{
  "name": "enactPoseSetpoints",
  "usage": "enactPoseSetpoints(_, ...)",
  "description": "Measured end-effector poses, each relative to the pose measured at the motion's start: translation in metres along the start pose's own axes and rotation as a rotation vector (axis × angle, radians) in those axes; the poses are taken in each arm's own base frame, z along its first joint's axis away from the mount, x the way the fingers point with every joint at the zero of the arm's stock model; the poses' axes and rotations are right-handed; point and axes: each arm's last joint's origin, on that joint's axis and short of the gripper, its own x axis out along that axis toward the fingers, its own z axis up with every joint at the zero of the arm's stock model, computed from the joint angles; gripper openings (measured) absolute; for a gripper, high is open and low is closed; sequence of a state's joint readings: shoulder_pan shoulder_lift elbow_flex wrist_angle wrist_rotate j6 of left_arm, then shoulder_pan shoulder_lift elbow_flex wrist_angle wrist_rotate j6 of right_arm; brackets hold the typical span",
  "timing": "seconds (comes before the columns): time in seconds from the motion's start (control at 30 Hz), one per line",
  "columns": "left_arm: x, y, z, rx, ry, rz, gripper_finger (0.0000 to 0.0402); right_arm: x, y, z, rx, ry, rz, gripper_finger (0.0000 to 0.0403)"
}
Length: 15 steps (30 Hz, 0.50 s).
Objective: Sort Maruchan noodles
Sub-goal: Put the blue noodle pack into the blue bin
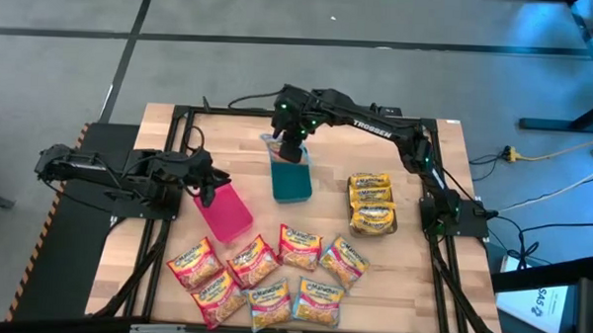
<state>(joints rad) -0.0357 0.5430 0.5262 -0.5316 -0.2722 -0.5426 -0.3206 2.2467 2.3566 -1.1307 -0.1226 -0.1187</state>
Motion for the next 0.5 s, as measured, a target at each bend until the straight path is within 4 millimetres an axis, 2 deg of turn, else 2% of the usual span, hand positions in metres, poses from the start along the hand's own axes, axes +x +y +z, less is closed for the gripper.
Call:
enactPoseSetpoints(0.2,0.000,0.000,0.000,-0.005,0.000,0.000,0.0085,0.004,-0.001,0.005,-0.027,-0.054,-0.007,0.0000)
enactPoseSetpoints(0.5,0.000,0.000,0.000,-0.006,-0.001,0.000,0.0085,0.014,-0.003,0.000,-0.022,0.000,-0.038,0.0000)
